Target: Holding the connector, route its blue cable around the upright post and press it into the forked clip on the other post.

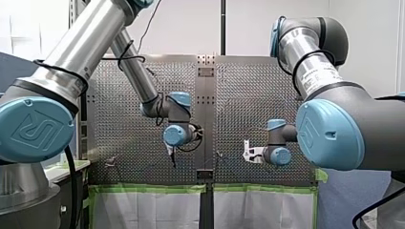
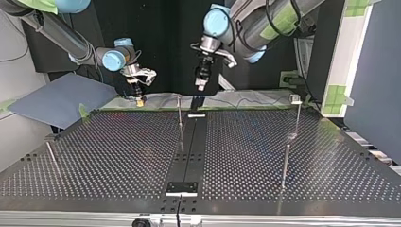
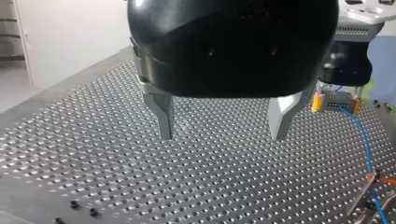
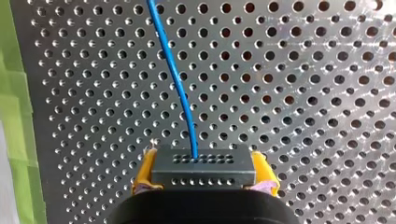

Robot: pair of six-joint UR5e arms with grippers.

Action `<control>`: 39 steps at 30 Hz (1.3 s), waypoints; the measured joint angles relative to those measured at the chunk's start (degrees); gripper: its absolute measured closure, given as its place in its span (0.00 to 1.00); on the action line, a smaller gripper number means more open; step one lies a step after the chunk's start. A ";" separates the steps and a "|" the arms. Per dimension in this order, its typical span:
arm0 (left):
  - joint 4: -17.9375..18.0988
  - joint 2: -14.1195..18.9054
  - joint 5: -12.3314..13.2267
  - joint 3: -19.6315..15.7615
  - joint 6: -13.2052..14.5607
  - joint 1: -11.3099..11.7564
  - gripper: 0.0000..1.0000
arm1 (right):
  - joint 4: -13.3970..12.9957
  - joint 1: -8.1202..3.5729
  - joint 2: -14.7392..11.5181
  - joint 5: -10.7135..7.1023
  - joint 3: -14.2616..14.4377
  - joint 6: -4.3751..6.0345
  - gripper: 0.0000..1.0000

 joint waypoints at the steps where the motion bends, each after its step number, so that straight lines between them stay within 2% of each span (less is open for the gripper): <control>1: 0.07 0.42 -0.02 -0.42 0.00 0.05 0.00 | 0.00 0.01 0.00 0.00 0.00 0.00 1.00; 22: 2.18 10.93 -0.75 -10.93 1.02 0.26 0.00 | 0.10 0.13 0.15 0.00 0.00 0.00 1.00; 32: 6.70 16.44 0.96 -16.44 -2.03 1.42 0.00 | 0.10 0.22 0.19 0.00 0.00 0.00 1.00; 39: 8.68 18.86 1.27 -19.79 -1.54 2.22 0.00 | 0.09 0.30 0.19 0.00 -0.01 0.00 1.00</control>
